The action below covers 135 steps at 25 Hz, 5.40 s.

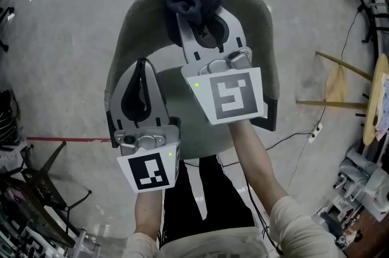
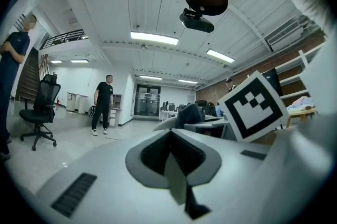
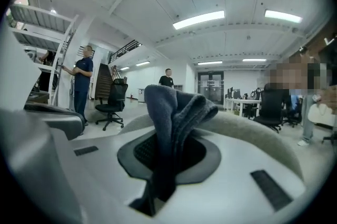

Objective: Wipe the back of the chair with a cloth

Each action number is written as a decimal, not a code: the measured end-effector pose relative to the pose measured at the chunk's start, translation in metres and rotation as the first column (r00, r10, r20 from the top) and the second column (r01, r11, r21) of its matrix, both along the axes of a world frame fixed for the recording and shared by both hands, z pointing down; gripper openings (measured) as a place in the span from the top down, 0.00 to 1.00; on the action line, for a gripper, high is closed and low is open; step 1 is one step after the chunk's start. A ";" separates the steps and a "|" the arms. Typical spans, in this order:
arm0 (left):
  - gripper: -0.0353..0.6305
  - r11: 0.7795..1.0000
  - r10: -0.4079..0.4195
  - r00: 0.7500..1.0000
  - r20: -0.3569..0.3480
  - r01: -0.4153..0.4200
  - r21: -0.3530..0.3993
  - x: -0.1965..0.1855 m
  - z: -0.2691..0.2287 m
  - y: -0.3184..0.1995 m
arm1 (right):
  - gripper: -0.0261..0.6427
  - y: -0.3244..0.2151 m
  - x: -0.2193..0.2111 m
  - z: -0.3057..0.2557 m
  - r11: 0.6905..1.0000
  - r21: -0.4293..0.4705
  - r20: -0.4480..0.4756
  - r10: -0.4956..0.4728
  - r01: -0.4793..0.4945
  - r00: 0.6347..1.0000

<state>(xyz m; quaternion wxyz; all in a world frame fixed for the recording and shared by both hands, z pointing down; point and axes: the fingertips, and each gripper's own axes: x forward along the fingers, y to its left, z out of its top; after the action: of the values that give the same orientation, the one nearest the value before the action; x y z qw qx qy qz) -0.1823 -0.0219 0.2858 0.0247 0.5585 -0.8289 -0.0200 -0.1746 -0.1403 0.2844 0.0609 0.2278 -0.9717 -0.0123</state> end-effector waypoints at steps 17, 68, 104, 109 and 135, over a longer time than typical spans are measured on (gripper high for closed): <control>0.92 0.990 0.137 0.991 -0.001 -0.137 -0.032 0.060 0.009 -0.047 | 0.88 -0.051 0.106 0.007 0.971 0.027 -0.044 0.240 -0.239 0.970; 0.92 0.977 -0.151 0.988 -0.011 0.147 -0.155 -0.030 0.069 0.084 | 0.88 0.146 -0.062 0.102 0.913 -0.076 -0.113 -0.407 0.401 0.906; 0.92 0.977 0.148 0.989 -0.006 -0.147 -0.157 0.056 0.058 -0.016 | 0.88 -0.048 0.160 0.075 0.902 -0.050 -0.063 0.425 -0.429 0.903; 0.92 0.973 0.190 0.982 0.006 -0.187 -0.138 0.058 0.053 -0.016 | 0.88 -0.037 0.172 0.075 0.885 -0.028 -0.074 0.462 -0.465 0.884; 0.92 0.987 -0.097 0.995 0.017 0.099 -0.129 0.005 0.059 0.060 | 0.88 0.078 0.037 0.059 0.994 -0.102 0.057 -0.022 0.028 0.998</control>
<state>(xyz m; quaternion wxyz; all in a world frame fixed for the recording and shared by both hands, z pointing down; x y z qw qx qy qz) -0.1773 0.0384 0.3446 0.0552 0.5145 -0.8550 0.0358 -0.1374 -0.0626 0.3436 0.0453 0.2126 -0.9751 0.0434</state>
